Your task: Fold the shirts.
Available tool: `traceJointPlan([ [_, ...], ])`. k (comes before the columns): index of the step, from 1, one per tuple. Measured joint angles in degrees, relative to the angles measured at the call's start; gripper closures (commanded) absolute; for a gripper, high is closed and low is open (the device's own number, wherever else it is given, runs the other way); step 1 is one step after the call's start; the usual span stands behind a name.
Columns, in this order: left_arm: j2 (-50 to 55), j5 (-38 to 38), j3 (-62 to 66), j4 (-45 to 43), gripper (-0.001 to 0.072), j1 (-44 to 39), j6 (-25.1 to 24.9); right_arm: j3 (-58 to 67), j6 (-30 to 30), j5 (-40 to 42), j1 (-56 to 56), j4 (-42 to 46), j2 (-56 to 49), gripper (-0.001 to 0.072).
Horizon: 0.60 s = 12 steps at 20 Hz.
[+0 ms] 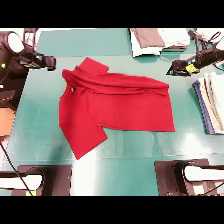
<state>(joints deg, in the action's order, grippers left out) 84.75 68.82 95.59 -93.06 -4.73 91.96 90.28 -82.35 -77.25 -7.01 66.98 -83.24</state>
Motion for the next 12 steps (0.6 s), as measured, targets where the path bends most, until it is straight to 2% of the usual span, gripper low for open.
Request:
traceJointPlan([
  [4, -5.8, 3.6, -8.1, 5.1, 0.0119, 6.5, -2.1, -0.2, 1.7, -2.5, -0.5, -2.5, 2.9, 0.0299],
  [8, -14.8, 4.2, -27.9, 12.2, 0.0119, 12.2, -4.7, -7.0, 3.4, -2.8, -0.6, -4.8, 10.2, 0.0299],
  [12, -19.8, 2.5, -46.0, 19.8, 0.0119, 14.9, -7.3, -14.7, 4.1, 0.4, -0.6, -6.4, 17.5, 0.03],
])
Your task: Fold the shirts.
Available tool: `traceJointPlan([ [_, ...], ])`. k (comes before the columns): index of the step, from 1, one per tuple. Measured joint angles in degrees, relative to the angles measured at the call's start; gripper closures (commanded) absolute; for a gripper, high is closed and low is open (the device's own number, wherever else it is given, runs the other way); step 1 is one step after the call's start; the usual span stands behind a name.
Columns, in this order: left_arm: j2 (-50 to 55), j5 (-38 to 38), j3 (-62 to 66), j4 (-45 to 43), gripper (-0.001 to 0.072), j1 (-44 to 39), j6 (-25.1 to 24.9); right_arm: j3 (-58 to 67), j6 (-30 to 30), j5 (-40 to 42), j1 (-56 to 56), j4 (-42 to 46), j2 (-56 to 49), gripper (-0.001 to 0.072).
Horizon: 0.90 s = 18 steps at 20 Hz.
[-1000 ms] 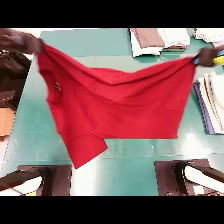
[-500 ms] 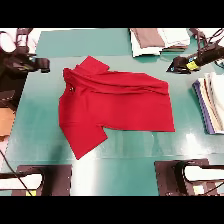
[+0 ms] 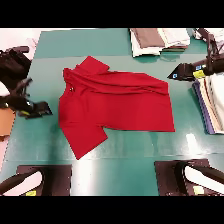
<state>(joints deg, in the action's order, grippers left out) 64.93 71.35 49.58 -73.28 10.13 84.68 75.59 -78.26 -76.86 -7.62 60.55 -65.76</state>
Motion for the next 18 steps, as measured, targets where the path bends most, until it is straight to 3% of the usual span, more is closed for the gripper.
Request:
traceJointPlan([
  [6, -1.7, -6.2, -11.1, 11.6, 0.0119, 0.7, -3.9, -5.1, 0.3, 2.3, 0.0, -0.8, 4.7, 0.03],
  [11, -1.9, -11.4, -12.9, 15.4, 0.0122, -3.8, -4.5, -5.9, 0.4, 2.6, 0.0, -0.9, 5.4, 0.03],
  [14, -1.9, -13.4, -13.2, 15.8, 0.0457, -6.2, -4.0, -6.0, 0.4, 1.7, -0.1, -0.9, 5.5, 0.03],
  [15, -1.9, -13.8, -13.2, 16.0, 0.0657, -6.6, -3.9, -6.0, 0.7, 1.2, -0.1, -0.8, 5.5, 0.03],
  [18, -2.3, -14.1, -12.9, 16.2, 0.0685, -7.2, -3.6, -6.4, 1.6, -1.2, -1.5, -0.4, 5.6, 0.03],
])
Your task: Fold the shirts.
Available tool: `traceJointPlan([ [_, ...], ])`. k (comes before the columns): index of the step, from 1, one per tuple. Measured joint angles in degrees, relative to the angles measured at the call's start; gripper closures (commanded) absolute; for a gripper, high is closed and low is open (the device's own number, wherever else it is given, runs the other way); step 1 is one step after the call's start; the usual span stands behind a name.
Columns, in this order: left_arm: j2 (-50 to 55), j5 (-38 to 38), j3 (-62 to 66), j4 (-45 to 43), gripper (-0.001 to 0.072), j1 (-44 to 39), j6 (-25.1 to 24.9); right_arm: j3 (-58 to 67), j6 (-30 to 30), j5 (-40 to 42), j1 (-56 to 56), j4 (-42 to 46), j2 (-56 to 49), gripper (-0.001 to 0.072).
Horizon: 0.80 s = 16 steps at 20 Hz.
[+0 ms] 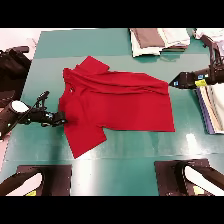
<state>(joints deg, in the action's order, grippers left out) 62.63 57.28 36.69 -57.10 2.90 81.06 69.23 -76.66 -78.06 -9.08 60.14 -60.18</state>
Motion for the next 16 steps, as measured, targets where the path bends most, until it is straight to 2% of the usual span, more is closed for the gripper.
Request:
traceJointPlan([
  [3, -1.7, 0.6, 1.6, -0.4, 0.0685, -0.3, 0.2, -4.7, 0.5, -2.7, -4.7, 2.4, 1.5, 0.029],
  [4, -2.4, 1.0, 2.3, -0.7, 0.0685, -0.3, 0.2, -7.8, 0.6, -3.4, -7.2, 4.0, 2.3, 0.0188],
  [5, -3.1, 1.2, 3.0, -0.9, 0.0685, -0.3, 0.1, -11.2, 0.7, -3.7, -9.8, 5.4, 3.1, 0.0145],
  [8, -4.7, 1.6, 4.0, -1.1, 0.0684, -0.4, 0.1, -22.7, 0.8, -3.9, -18.5, 7.7, 4.1, 0.0172],
  [9, -5.0, 1.8, 4.2, -1.1, 0.0685, -0.4, 0.1, -26.3, 1.0, -3.5, -20.7, 7.4, 3.8, 0.0276],
  [10, -5.1, 1.9, 4.4, -1.2, 0.0685, -0.4, 0.0, -29.4, 1.4, -3.0, -22.4, 6.4, 3.2, 0.0294],
  [15, -5.6, 2.4, 4.6, -1.2, 0.0684, -0.4, -0.1, -36.9, 3.3, 2.2, -22.1, 1.5, -2.4, 0.0307],
  [16, -5.6, 2.4, 4.7, -1.2, 0.0685, -0.4, -0.1, -37.4, 3.4, 2.8, -20.8, -0.2, -3.4, 0.0379],
])
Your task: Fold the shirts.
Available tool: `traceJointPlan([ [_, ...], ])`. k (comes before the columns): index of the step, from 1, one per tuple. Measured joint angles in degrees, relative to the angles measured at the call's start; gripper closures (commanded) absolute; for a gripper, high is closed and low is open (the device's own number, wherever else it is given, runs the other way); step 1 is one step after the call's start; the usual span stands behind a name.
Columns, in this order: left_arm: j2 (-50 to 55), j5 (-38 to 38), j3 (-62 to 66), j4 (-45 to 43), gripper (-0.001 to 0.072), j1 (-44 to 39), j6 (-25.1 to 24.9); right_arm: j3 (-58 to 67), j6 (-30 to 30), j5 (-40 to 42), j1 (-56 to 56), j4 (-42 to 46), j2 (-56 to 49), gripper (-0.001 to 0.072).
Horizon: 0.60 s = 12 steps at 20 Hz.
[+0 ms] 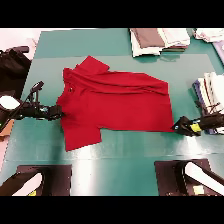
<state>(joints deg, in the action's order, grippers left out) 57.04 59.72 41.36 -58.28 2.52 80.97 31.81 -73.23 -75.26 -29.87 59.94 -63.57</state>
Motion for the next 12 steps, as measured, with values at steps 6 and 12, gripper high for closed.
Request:
traceJointPlan([
  [6, 0.0, 0.5, 0.2, 0.0, 0.0686, 0.0, 0.0, -1.2, 0.4, 9.9, 8.7, -3.3, 1.0, 0.0695],
  [12, -7.0, 1.5, 10.5, -1.9, 0.0686, 0.0, 0.7, 9.5, 0.5, 10.5, 11.7, -4.5, 12.6, 0.0696],
])
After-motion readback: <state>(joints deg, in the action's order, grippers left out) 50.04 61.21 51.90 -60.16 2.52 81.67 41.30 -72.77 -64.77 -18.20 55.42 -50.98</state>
